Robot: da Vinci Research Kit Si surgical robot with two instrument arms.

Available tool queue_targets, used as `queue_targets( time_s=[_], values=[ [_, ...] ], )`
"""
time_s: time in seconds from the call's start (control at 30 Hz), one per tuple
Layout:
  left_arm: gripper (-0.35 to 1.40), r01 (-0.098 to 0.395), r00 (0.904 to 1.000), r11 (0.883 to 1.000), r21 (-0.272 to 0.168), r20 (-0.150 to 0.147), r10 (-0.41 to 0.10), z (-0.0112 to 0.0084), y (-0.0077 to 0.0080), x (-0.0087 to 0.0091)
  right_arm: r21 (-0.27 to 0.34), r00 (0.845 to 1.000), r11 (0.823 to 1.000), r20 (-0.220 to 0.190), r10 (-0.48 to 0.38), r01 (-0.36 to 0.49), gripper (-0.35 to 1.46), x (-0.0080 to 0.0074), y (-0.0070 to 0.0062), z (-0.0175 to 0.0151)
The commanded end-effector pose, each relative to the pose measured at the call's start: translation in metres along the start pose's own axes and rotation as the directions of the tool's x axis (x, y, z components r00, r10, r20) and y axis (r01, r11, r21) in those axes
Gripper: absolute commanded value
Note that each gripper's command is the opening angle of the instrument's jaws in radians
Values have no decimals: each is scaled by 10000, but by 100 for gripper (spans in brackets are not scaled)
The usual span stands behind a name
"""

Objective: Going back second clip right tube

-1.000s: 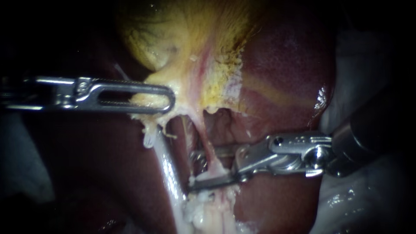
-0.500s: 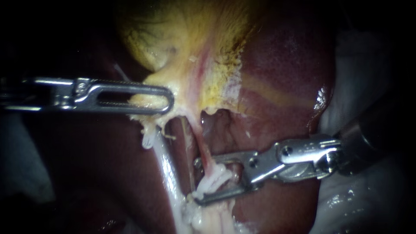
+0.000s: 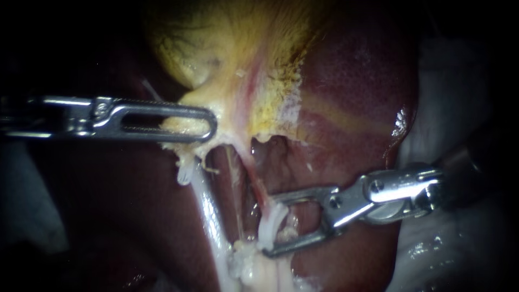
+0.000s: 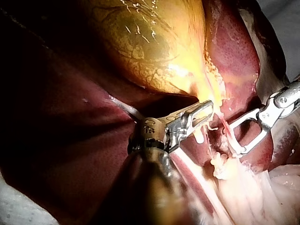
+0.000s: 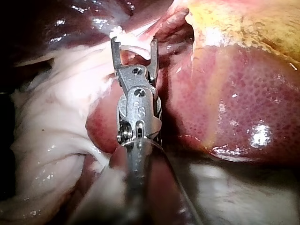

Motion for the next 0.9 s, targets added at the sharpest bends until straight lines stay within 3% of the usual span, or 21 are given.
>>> queue_targets(
  time_s=[0.03, 0.6, 0.77, 0.9],
  values=[
    [-35, -1, 10000, 10000, -3, 1, 1, 0, 0, 0, -96, 10000, 9999, 9, -53, 53, 50, 1, 2, -3],
    [-35, -9, 10000, 10000, -6, 3, 9, 1, 1, 1, -559, 10000, 9984, 10, 41, -40, 50, 4, 16, -12],
    [-35, -7, 10000, 10000, -12, 7, 7, 2, 1, 1, -286, 10000, 9996, 9, -19, 19, 50, -3, 13, 14],
    [-35, -7, 10000, 10000, -12, 7, 7, 1, 1, 1, 136, 9990, 9989, -20, 442, -442, 50, -11, 4, 40]
  ],
)
